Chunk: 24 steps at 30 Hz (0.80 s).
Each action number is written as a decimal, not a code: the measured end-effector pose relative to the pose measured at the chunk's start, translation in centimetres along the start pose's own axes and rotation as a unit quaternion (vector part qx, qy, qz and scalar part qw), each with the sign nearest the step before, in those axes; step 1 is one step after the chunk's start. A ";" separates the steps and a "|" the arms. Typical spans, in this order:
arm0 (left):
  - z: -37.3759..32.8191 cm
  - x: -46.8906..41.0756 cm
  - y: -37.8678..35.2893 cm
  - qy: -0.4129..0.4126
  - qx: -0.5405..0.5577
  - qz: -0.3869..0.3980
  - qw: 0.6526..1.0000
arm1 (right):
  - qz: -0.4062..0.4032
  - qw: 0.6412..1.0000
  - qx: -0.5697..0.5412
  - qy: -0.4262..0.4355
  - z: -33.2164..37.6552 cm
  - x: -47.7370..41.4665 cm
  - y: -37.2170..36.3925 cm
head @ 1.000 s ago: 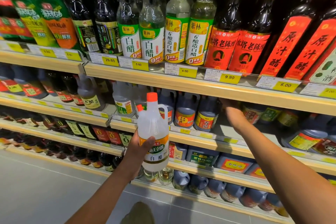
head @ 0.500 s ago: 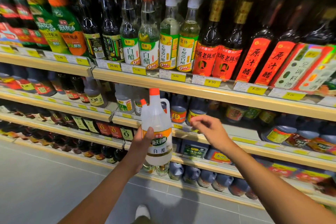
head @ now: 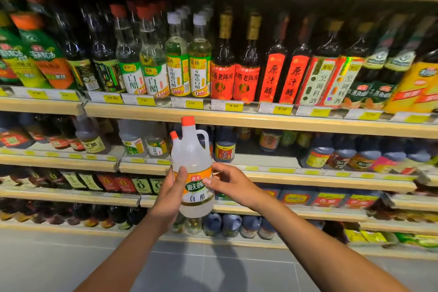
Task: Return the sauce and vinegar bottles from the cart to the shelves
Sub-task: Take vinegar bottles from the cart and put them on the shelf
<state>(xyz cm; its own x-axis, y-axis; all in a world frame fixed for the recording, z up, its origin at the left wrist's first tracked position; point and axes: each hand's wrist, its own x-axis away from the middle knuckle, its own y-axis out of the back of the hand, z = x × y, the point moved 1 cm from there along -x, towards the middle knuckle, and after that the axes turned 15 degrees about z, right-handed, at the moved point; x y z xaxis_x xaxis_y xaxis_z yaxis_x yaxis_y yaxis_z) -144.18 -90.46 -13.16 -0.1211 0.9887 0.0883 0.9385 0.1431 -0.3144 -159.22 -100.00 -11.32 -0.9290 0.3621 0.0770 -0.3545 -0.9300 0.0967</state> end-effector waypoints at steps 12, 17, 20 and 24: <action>-1.5 1.8 3.4 -0.013 -0.032 0.026 0.999 | -0.087 0.996 -0.031 -0.014 0.9 -1.7 -4.2; -3.1 5.2 9.0 -0.004 -0.092 0.054 0.994 | -0.095 0.995 0.001 -0.032 1.0 -5.9 -9.4; -4.6 7.6 13.6 0.007 -0.163 0.065 0.985 | -0.109 0.994 -0.001 -0.029 1.4 -8.5 -13.3; -6.3 10.3 19.5 0.019 -0.255 0.070 0.964 | -0.108 0.994 0.006 -0.029 1.9 -11.7 -18.4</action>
<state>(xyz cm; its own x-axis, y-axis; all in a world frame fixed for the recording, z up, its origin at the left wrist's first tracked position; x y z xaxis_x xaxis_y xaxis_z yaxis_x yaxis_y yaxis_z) -125.11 -77.80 -12.39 0.0218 0.9931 0.1156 0.9831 -0.0423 0.1783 -141.59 -86.97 -12.16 -0.8231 0.5572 0.1098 -0.5439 -0.8291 0.1297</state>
